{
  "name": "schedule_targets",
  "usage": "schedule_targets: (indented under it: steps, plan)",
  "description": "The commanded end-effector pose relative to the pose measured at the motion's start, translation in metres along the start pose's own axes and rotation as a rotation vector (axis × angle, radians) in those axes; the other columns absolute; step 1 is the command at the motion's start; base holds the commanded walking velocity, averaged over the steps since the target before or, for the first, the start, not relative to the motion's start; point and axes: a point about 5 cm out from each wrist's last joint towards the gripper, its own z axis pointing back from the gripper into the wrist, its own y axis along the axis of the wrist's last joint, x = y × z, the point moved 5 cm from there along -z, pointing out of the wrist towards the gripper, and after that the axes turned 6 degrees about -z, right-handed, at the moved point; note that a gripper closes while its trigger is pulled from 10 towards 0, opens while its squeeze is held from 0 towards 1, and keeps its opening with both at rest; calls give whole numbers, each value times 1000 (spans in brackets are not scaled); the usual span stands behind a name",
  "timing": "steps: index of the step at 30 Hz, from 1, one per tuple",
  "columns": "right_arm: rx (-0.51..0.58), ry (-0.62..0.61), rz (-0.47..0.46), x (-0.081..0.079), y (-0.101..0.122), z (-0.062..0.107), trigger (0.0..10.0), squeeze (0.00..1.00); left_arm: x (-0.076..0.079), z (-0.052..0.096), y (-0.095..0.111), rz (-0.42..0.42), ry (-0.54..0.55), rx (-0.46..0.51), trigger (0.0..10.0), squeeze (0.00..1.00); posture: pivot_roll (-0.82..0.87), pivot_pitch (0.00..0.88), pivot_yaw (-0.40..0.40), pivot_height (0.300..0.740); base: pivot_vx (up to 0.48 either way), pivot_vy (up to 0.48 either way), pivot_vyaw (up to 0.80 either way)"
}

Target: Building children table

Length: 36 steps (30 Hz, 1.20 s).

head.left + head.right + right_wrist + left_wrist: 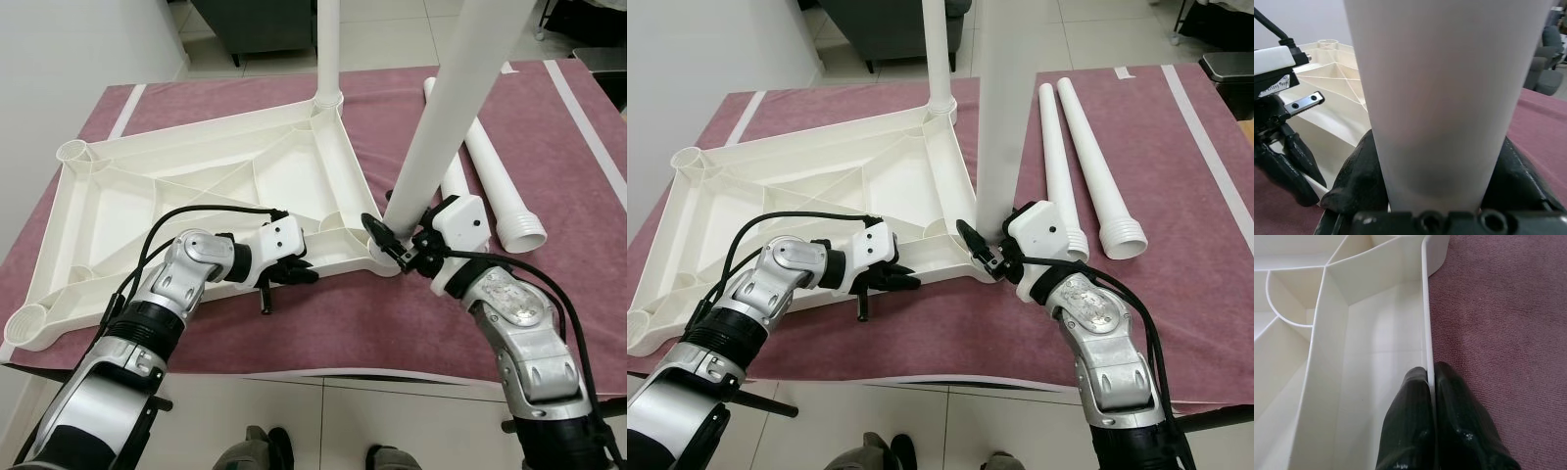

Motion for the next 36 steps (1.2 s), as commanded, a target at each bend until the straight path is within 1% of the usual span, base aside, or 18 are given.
schedule_targets:
  steps: [1,3,4,5,7,14,16,18,19,20,21,23,24,27,30,33,34,36]
  plan:
    - [-115,121,-107,-25,-32,1,10000,0,0,7,30,-80,-14,133,10000,0,-122,165,153,740,0,0,0]
    - [-112,153,-108,-26,-30,2,10000,0,8,13,34,-120,-65,135,10000,0,-121,165,152,740,0,0,0]
    - [-112,153,-108,-26,-30,2,10000,0,8,13,34,-120,-65,135,10000,0,-121,165,152,740,0,0,0]
    - [-106,188,-111,-28,-28,2,10000,0,13,17,36,-144,-94,135,10000,0,-116,165,152,740,0,0,0]
    - [-101,214,-116,-31,-25,2,10000,0,15,20,37,-162,-107,131,10000,0,-113,165,150,740,0,0,0]
    - [-93,250,-144,-35,-22,2,10000,0,12,24,36,-195,-79,110,10000,0,-111,164,148,740,0,0,0]
    - [-75,251,-170,-37,-19,1,10000,0,5,23,39,-194,-23,117,10000,0,-110,163,147,740,0,0,0]
    - [-75,251,-170,-37,-19,1,10000,0,5,23,39,-194,-23,117,10000,0,-110,163,147,740,0,0,0]
    - [-61,248,-183,-38,-17,1,10000,0,2,21,39,-207,7,108,10000,0,-112,162,147,740,0,0,0]
    - [-61,248,-183,-38,-17,1,10000,0,2,21,39,-207,7,108,10000,0,-112,162,147,740,0,0,0]
    - [-52,240,-186,-37,-15,0,10000,0,-1,17,37,-224,43,93,10000,0,-113,163,148,740,0,0,0]
    - [-24,172,-178,-30,-13,-4,10000,0,-14,9,40,-226,155,91,10000,0,-115,160,148,740,0,0,0]
    - [-12,142,-175,-27,-11,-6,10000,0,-18,6,42,-221,188,99,10000,0,-115,160,148,740,0,0,0]
    - [-2,120,-175,-25,-10,-7,10000,0,-23,5,45,-212,226,108,10000,0,-115,160,148,740,0,0,0]
    - [39,31,-175,-19,-6,-11,10000,0,-41,3,48,-174,350,110,10000,0,-118,159,150,740,0,0,0]
    - [51,4,-185,-19,-5,-13,10000,0,-44,3,47,-166,367,105,10000,12,-121,157,152,740,0,0,0]
    - [58,-16,-195,-19,-4,-14,10000,0,-45,3,44,-144,368,99,10000,1000,-121,157,152,740,0,0,0]
    - [61,-28,-203,-20,-5,-14,10000,0,-41,2,42,-146,342,94,10000,1000,-122,156,154,740,0,0,0]
